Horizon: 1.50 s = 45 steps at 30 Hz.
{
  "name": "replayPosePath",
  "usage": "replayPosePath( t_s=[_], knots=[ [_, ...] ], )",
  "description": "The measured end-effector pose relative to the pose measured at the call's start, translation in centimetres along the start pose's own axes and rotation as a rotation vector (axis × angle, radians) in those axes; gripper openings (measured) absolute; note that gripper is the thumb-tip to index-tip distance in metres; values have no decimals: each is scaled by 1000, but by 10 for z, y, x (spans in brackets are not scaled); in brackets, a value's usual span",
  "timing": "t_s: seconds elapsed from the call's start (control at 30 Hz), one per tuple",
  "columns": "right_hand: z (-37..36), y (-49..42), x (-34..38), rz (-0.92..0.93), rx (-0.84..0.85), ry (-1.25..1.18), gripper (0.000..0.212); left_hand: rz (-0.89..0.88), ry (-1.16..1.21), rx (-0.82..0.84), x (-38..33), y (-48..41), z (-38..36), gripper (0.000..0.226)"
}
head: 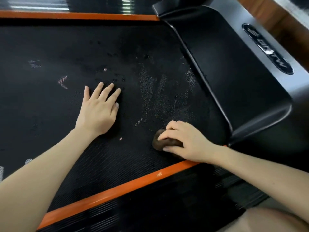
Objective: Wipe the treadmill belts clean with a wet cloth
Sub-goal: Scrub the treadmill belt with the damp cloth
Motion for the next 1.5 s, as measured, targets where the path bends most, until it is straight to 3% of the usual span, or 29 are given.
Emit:
replayPosePath(
  t_s=[0.07,0.2,0.27,0.43,0.53,0.67,0.73,0.8,0.97,1.03,1.1,1.2,1.23,1.27,1.4,1.5],
  knots=[
    [15,14,-18,11,37,81,26,-4,4,0,1,1,0,61],
    [45,48,-63,-214,-16,164,33,1,-8,5,-2,1,1,60],
    [38,44,-59,-240,-32,136,34,3,-9,8,-3,0,1,60],
    [-4,-13,18,90,89,11,25,10,7,7,0,1,1,60],
    [-3,-20,7,150,43,74,25,10,12,-5,2,3,2,60],
    [26,-62,-55,-237,-277,14,26,20,10,8,-1,1,2,60],
    [31,-98,-69,-436,-360,31,21,20,7,13,-1,1,3,60],
    [26,-117,-55,-506,-374,44,22,27,8,15,0,2,4,60],
    [-19,-57,55,-21,-121,-53,34,21,-18,24,1,0,5,61],
    [-16,-57,54,71,-94,12,34,12,-20,25,1,1,4,62],
    [-4,-84,30,-10,-166,136,38,7,-13,15,3,1,5,60],
    [23,-119,-21,-376,-294,173,28,2,27,-2,3,0,6,49],
    [21,-121,-25,-414,-309,151,25,1,34,-10,4,0,6,47],
    [16,-117,-17,-406,-313,136,25,0,38,-14,4,0,6,46],
    [-13,-77,43,-66,-265,119,35,-5,41,-9,3,-2,7,46],
    [-13,-78,38,-44,-290,134,35,-4,88,-68,8,7,19,47]
  ],
)
Point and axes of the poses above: each hand's wrist, its own y-axis away from the middle knuckle, its own z-axis out of the back of the hand, x = y × z, the point moved 3 cm from there along -y, towards the middle knuckle, and after that the axes turned 4 degrees about z, right-handed, at the moved point
